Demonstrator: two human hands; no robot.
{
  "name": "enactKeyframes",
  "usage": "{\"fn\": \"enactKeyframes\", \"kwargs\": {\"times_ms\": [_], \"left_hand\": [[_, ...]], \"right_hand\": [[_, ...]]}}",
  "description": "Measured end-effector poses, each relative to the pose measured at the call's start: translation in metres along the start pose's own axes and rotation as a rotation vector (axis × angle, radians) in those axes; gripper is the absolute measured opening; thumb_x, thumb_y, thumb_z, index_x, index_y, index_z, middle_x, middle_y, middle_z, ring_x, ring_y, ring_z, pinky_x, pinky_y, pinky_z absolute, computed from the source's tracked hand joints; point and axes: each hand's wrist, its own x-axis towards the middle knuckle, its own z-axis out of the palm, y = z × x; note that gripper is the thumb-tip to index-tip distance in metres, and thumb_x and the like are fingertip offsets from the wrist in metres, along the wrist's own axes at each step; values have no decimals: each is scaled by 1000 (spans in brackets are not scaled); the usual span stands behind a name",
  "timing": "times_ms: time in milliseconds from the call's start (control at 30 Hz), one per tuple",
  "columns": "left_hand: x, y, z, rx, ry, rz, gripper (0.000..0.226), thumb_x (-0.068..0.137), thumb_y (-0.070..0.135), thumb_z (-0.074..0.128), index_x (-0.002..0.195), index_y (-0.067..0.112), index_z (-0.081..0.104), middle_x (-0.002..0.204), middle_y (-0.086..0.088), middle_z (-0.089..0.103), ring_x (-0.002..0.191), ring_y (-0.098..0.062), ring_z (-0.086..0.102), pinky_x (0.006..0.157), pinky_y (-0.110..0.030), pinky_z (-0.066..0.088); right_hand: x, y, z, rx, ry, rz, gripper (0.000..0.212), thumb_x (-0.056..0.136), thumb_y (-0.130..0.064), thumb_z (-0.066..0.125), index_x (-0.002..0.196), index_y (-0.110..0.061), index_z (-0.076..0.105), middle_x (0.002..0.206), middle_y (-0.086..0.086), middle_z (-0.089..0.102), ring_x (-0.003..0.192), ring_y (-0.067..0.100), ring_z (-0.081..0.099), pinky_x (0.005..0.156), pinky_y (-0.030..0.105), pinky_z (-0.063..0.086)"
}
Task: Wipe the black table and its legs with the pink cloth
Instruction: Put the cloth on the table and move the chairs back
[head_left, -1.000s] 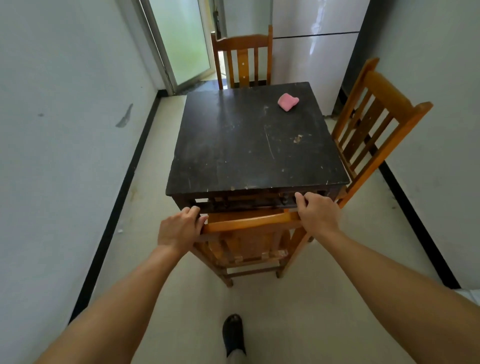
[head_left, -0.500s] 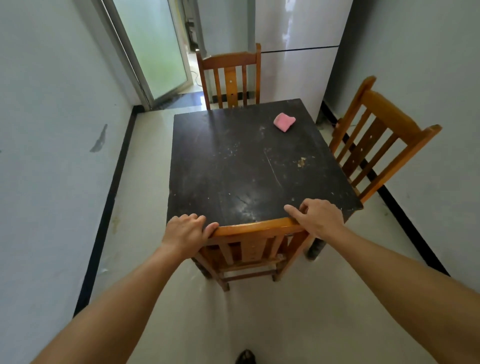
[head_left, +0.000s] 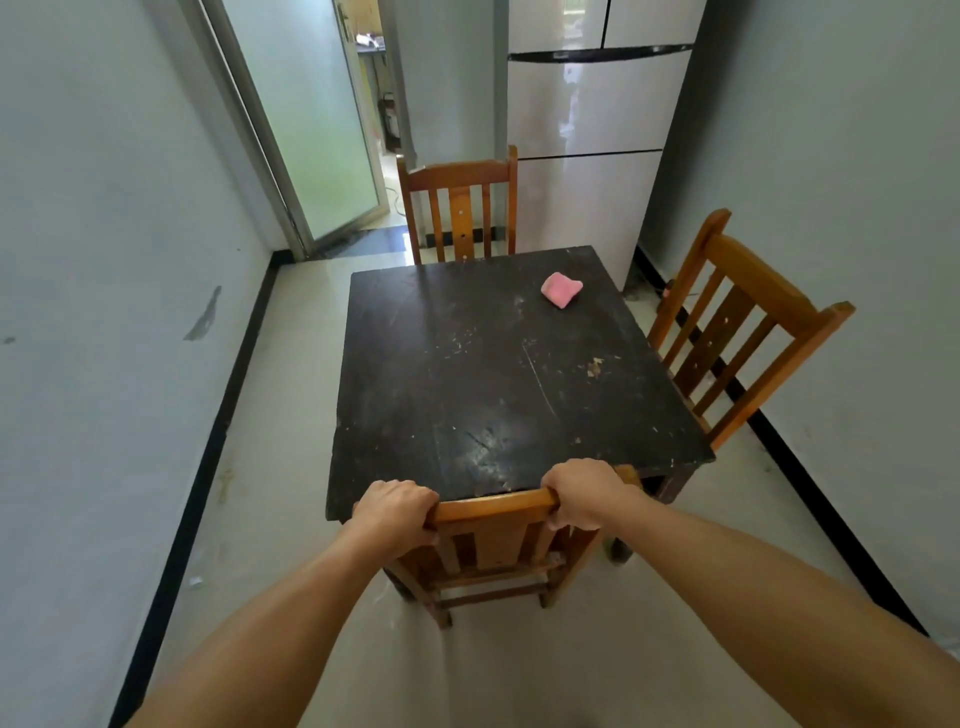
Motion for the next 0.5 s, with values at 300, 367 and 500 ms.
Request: {"fn": "enactKeyframes", "kwargs": {"times_ms": [300, 367, 500], "left_hand": [[-39, 13, 7, 14, -22, 62, 32, 91, 48, 57, 114, 27, 61, 108, 4, 65, 97, -14, 59, 87, -27, 47], [-47, 16, 12, 9, -23, 71, 33, 91, 48, 58, 115, 27, 61, 107, 4, 65, 97, -14, 59, 88, -28, 47], [-55, 18, 20, -11, -37, 75, 35, 90, 49, 59, 117, 27, 62, 107, 4, 66, 97, -14, 60, 88, -28, 48]], "right_hand": [[-32, -13, 15, -88, -90, -115, 25, 80, -40, 73, 99, -25, 68, 92, -2, 67, 85, 19, 63, 76, 33, 50], [-39, -15, 22, -106, -92, -133, 23, 81, -39, 71, 100, -25, 67, 92, -3, 66, 84, 18, 62, 77, 32, 51], [-47, -16, 29, -92, -76, -152, 22, 83, -40, 70, 101, -27, 66, 93, -5, 64, 84, 15, 60, 72, 28, 47]]}}
